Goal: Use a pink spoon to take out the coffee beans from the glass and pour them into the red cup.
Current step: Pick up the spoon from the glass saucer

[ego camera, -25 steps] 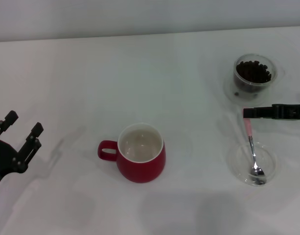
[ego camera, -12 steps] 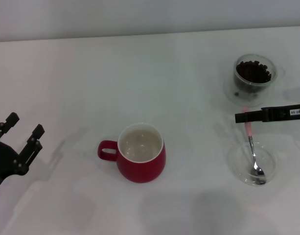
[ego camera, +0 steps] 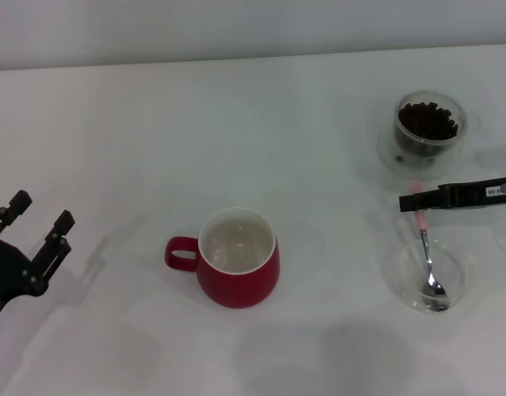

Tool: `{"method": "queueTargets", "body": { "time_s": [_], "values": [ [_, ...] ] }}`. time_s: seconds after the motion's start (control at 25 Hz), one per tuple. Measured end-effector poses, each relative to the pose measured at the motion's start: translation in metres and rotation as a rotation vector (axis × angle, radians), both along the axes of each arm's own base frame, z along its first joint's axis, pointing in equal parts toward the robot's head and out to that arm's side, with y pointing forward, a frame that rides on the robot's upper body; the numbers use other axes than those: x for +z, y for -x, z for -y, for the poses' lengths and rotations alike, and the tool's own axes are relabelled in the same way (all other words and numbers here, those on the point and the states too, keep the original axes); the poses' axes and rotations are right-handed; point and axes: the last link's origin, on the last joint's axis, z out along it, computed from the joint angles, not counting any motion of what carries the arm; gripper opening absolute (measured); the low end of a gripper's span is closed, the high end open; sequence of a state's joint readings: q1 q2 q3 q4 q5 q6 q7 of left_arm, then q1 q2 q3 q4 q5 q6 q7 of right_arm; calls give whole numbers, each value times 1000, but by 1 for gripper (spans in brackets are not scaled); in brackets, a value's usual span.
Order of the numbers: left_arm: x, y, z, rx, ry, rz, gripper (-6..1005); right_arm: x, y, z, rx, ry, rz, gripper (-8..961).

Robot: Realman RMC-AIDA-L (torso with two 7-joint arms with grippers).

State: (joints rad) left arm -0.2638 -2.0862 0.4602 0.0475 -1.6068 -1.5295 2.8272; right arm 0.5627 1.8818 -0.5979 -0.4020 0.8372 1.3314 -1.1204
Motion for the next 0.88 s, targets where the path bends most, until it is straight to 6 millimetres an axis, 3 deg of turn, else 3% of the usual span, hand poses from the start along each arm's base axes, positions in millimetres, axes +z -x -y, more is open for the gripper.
{"method": "queueTargets", "body": {
  "time_s": [0.36, 0.88],
  "values": [
    [0, 0, 0, 1, 0, 0, 600, 0, 1, 0, 1, -5, -12, 167],
    [-1, 0, 0, 7, 1, 4, 597, 29, -4, 6, -26, -168, -118, 147]
  ]
}}
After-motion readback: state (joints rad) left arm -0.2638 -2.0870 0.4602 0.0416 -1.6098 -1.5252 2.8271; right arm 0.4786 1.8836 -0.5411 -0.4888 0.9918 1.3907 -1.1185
